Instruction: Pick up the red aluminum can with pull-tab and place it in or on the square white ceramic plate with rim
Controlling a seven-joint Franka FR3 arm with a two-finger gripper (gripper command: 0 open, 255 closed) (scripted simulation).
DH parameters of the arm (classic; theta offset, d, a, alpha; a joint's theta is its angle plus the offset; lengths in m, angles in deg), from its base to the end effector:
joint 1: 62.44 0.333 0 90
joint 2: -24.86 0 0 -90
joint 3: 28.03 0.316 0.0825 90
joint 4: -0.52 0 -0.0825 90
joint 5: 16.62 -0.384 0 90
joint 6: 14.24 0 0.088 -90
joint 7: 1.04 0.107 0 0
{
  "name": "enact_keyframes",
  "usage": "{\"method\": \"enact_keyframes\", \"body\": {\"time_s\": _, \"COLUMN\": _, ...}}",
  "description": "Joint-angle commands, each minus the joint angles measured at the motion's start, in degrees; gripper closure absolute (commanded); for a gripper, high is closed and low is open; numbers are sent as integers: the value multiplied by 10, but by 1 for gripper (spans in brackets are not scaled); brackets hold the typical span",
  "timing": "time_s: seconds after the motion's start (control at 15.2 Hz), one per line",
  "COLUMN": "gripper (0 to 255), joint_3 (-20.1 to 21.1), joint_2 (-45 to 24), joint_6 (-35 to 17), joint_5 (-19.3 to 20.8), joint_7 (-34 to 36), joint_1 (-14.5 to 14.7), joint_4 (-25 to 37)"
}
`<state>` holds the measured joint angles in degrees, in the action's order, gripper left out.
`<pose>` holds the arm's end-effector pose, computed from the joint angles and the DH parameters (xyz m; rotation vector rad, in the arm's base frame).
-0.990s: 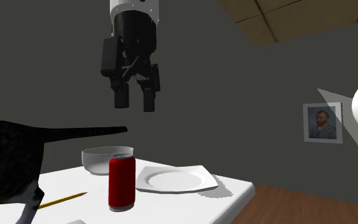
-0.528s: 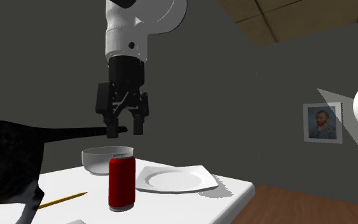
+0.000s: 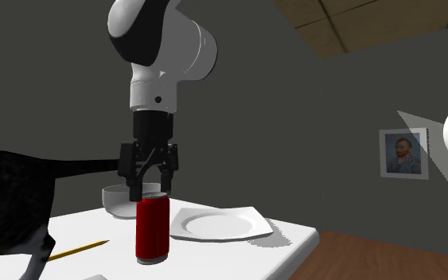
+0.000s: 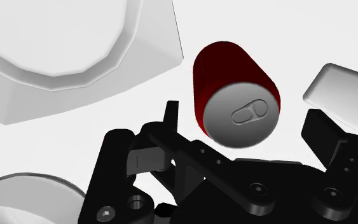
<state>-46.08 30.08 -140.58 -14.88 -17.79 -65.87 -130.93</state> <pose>0.4649 -0.1850 0.3857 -3.1357 0.0992 0.0015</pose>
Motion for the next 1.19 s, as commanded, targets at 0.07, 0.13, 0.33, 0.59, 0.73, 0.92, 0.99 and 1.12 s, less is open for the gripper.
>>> {"method": "enact_keyframes", "body": {"time_s": 0.07, "gripper": 0, "joint_3": -2, "joint_2": -17, "joint_6": -24, "joint_5": -6, "joint_7": -5, "joint_1": 0, "joint_4": -8}}
{"method": "enact_keyframes", "body": {"time_s": 0.13, "gripper": 0, "joint_3": -2, "joint_2": -21, "joint_6": -32, "joint_5": -8, "joint_7": -6, "joint_1": 0, "joint_4": -11}}
{"method": "enact_keyframes", "body": {"time_s": 0.33, "gripper": 0, "joint_3": -2, "joint_2": -29, "joint_6": -44, "joint_5": -10, "joint_7": -8, "joint_1": 0, "joint_4": -16}}
{"method": "enact_keyframes", "body": {"time_s": 0.59, "gripper": 0, "joint_3": -2, "joint_2": -29, "joint_6": -44, "joint_5": -10, "joint_7": -8, "joint_1": 0, "joint_4": -16}}
{"method": "enact_keyframes", "body": {"time_s": 0.73, "gripper": 0, "joint_3": -2, "joint_2": -29, "joint_6": -44, "joint_5": -10, "joint_7": -8, "joint_1": 0, "joint_4": -16}}
{"method": "enact_keyframes", "body": {"time_s": 0.92, "gripper": 255, "joint_3": -2, "joint_2": -29, "joint_6": -44, "joint_5": -10, "joint_7": -8, "joint_1": 0, "joint_4": -16}}
{"method": "enact_keyframes", "body": {"time_s": 0.99, "gripper": 255, "joint_3": -2, "joint_2": -29, "joint_6": -44, "joint_5": -10, "joint_7": -9, "joint_1": 0, "joint_4": -16}}
{"method": "enact_keyframes", "body": {"time_s": 1.12, "gripper": 255, "joint_3": -2, "joint_2": -29, "joint_6": -44, "joint_5": -10, "joint_7": -8, "joint_1": 0, "joint_4": -16}}
